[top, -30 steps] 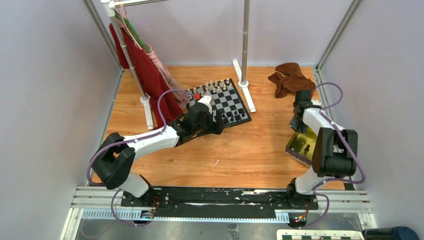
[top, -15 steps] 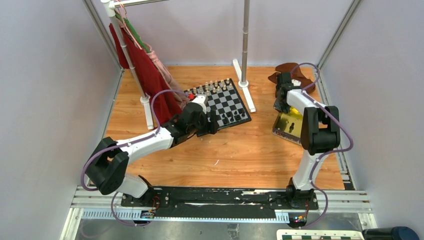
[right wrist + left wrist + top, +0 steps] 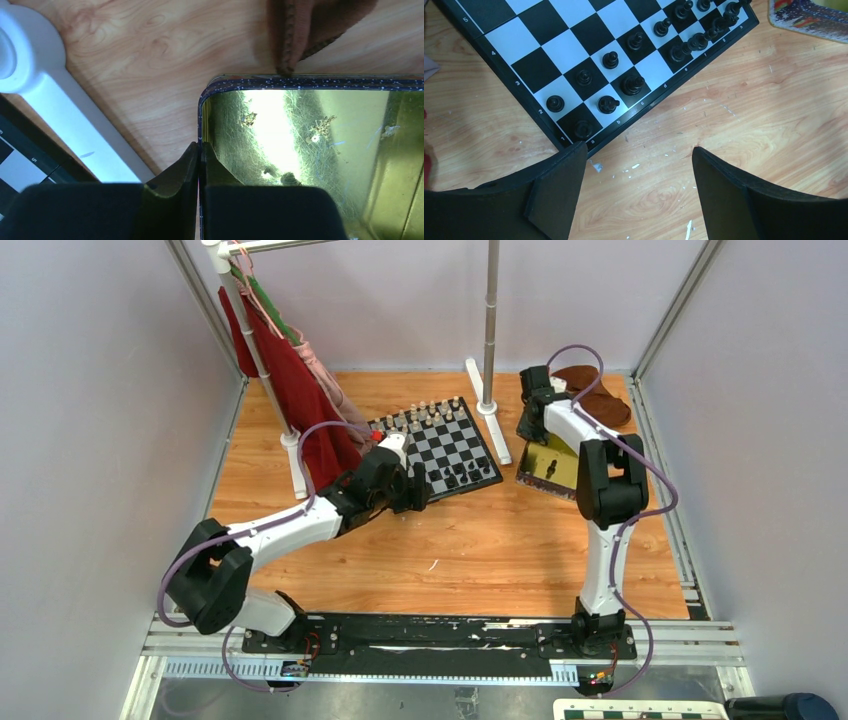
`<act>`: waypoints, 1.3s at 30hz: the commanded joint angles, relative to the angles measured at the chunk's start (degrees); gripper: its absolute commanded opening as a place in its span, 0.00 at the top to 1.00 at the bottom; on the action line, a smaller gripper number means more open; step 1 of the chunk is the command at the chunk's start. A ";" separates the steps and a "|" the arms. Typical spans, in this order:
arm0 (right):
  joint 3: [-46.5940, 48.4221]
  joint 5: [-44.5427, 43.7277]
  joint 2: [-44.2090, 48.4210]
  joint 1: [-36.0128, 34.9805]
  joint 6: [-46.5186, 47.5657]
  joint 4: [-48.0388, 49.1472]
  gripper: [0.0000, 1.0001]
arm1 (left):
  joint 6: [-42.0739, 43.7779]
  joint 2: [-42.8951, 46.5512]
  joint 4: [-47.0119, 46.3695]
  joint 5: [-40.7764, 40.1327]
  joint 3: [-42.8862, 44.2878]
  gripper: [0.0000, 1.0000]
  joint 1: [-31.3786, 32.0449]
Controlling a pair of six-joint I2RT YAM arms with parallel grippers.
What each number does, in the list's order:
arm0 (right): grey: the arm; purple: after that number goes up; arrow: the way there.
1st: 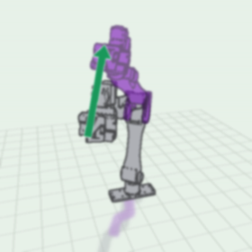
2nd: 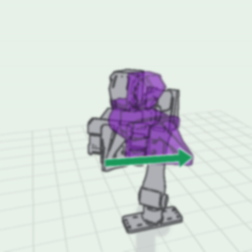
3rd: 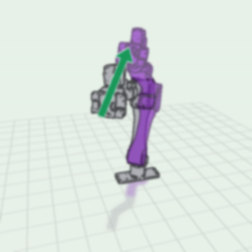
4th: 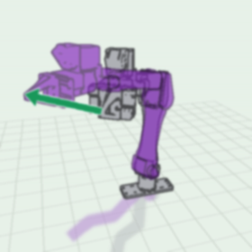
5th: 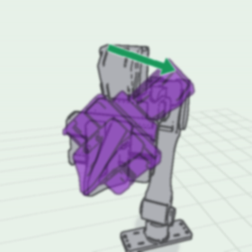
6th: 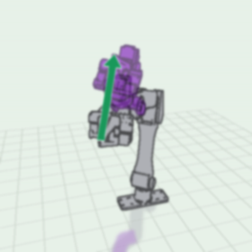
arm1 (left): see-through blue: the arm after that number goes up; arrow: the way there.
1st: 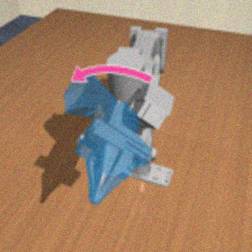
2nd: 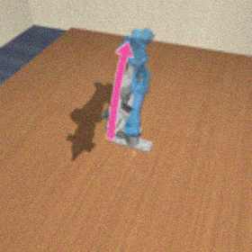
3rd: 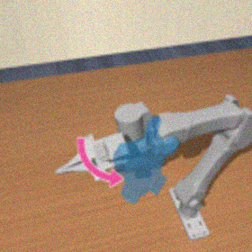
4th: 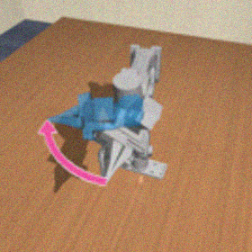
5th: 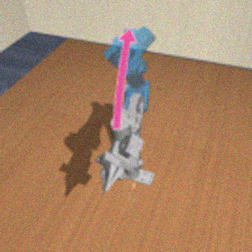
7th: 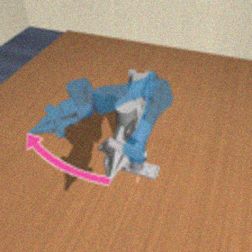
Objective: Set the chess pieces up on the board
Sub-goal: Move the storage box to the center of the board, then pick up the chess piece from the storage box.
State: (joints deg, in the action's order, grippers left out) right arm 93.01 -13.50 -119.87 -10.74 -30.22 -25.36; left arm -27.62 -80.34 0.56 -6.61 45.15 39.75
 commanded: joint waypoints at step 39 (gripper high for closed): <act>-18.61 -5.74 26.12 -3.14 12.88 -2.14 0.46 | -3.00 13.29 8.90 -4.05 -5.04 0.17 -0.55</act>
State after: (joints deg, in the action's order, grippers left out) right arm 79.64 -16.88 -96.51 -13.17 -17.91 -26.17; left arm -28.62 -69.21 7.92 -10.02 42.33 39.48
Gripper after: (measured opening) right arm 0.548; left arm 0.832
